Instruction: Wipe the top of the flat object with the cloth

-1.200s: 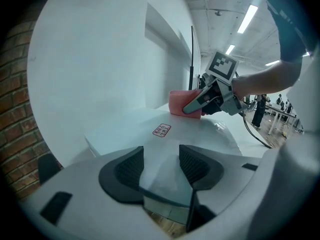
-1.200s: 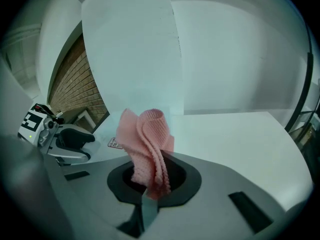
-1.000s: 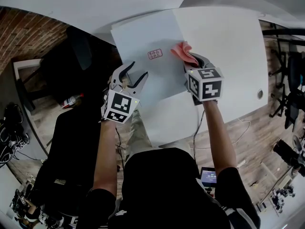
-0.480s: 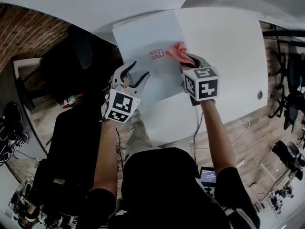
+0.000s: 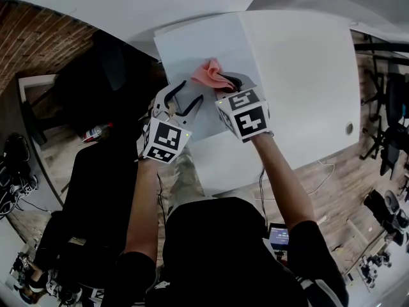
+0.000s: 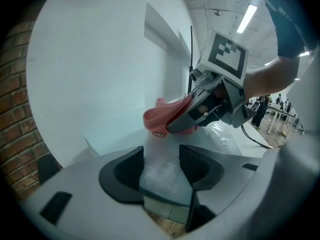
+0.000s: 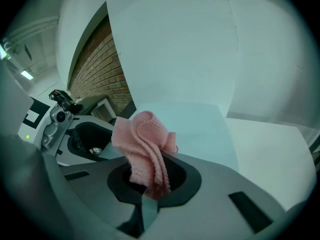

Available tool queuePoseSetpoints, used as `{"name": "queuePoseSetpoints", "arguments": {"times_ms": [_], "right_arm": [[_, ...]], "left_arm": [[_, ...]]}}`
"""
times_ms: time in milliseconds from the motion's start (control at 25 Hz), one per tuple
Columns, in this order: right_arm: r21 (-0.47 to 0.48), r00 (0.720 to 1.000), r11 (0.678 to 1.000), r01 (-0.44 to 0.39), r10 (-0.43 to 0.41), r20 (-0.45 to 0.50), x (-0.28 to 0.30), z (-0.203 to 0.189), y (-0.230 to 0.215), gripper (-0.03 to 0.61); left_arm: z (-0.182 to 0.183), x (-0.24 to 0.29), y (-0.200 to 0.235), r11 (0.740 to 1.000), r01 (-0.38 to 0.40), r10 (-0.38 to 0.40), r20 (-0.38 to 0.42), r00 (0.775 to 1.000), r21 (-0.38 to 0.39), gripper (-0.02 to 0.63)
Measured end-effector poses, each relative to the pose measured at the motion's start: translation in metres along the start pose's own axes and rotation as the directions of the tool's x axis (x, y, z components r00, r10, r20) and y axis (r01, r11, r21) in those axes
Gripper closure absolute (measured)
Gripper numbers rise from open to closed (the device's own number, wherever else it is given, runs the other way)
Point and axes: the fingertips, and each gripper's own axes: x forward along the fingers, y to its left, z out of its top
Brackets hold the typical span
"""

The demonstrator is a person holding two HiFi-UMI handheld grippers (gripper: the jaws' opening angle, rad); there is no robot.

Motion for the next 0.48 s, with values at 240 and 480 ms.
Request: {"name": "queuePoseSetpoints", "arguments": {"times_ms": [240, 480], "right_arm": [[-0.043, 0.998, 0.997, -0.059, 0.059, -0.009, 0.01, 0.001, 0.032, 0.534], [-0.042, 0.997, 0.997, -0.07, 0.069, -0.014, 0.011, 0.001, 0.032, 0.534]], "left_arm": [[-0.001, 0.0, -0.001, 1.0, -0.007, 0.007, 0.005, 1.0, -0.001, 0.399], [-0.001, 0.0, -0.001, 1.0, -0.006, 0.006, 0.005, 1.0, 0.0, 0.399]]}}
